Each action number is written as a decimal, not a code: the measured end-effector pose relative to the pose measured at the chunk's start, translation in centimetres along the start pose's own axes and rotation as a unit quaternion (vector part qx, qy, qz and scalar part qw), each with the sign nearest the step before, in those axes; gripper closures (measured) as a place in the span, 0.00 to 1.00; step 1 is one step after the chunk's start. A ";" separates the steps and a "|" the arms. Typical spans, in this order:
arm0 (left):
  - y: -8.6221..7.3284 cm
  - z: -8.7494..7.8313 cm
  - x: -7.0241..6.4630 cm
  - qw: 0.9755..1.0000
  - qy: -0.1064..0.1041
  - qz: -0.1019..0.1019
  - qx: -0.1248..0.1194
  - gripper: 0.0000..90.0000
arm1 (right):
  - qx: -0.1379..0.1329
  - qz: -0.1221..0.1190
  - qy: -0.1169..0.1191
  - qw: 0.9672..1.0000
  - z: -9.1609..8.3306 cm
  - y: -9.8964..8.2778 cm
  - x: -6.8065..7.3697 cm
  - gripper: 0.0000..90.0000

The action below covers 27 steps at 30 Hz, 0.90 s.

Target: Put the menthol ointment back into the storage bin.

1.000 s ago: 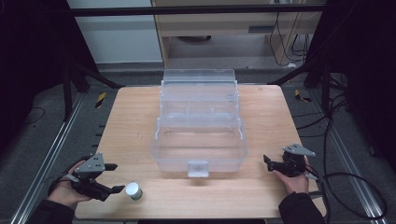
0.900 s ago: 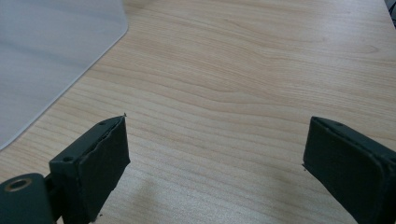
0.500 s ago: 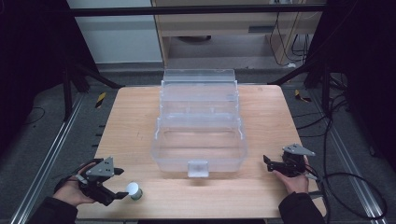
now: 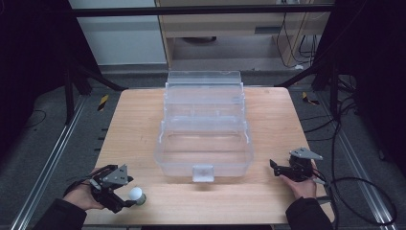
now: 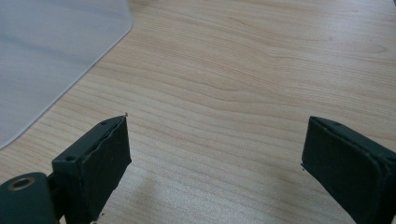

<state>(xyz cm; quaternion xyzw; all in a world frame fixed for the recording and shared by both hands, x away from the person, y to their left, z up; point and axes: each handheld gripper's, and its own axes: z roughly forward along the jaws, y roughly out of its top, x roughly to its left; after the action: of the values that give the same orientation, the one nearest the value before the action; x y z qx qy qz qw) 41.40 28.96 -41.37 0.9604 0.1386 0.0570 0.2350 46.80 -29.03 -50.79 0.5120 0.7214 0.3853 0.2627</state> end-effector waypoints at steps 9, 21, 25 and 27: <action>0.8 1.3 -0.1 0.999 -0.017 0.030 0.030 0.29 | 0.003 -0.006 0.001 1.000 0.1 0.0 0.0 0.09; 1.0 2.2 0.3 0.997 -0.018 0.047 0.059 0.40 | 0.007 -0.009 0.002 1.000 0.2 0.0 0.0 0.09; 1.0 2.5 0.4 0.996 -0.025 0.050 0.064 0.44 | 0.008 -0.008 0.003 1.000 0.1 0.0 0.0 0.10; 1.0 2.6 0.5 0.996 -0.025 0.054 0.071 0.45 | 0.009 -0.007 0.004 1.000 0.1 0.0 0.0 0.10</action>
<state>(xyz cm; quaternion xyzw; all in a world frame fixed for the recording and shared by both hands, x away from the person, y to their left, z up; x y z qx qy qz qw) 42.57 27.16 -43.14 0.9818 0.0841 0.0354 0.1666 46.91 -28.97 -50.86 0.5076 0.7295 0.3791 0.2579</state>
